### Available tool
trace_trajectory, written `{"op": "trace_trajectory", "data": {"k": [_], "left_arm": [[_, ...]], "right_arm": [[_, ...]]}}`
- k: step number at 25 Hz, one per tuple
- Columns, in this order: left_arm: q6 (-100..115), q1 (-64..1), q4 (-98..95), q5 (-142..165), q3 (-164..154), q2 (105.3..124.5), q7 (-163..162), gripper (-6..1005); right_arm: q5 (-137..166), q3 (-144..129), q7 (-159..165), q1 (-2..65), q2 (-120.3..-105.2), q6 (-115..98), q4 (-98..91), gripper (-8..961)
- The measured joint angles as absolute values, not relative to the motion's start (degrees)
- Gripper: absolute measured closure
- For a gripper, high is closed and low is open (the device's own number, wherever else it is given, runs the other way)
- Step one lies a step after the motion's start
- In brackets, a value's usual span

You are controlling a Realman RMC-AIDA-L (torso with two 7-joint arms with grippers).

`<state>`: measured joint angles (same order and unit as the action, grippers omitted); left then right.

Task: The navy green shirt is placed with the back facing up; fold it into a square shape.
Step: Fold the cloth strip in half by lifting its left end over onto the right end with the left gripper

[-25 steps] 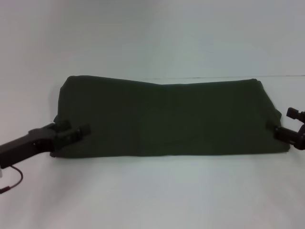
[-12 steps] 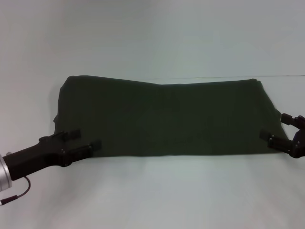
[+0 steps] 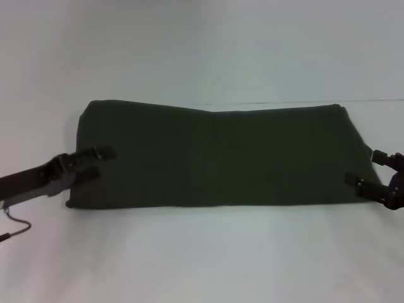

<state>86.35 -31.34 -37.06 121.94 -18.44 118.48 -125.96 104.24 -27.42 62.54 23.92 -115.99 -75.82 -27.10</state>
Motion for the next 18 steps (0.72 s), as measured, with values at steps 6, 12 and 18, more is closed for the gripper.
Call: {"op": "trace_trajectory", "data": {"k": [6, 12, 18], "left_arm": [[87.3, -30.0, -37.8, 125.9, -15.4, 117.76, -142.3, 49], [83.4, -29.2, -36.2, 128.7, -13.1, 117.96, -144.8, 49], [78.1, -28.7, -34.0, 129.0, -13.2, 118.12, -146.4, 49]], "right_arm": [[104.2, -27.1, 63.0, 23.5, -115.81, -77.6, -27.6, 7], [104.2, -27.2, 62.6, 23.2, -115.82, -78.6, -27.5, 7], [104.2, -27.4, 62.4, 22.8, -115.83, -79.1, -27.6, 7]]}}
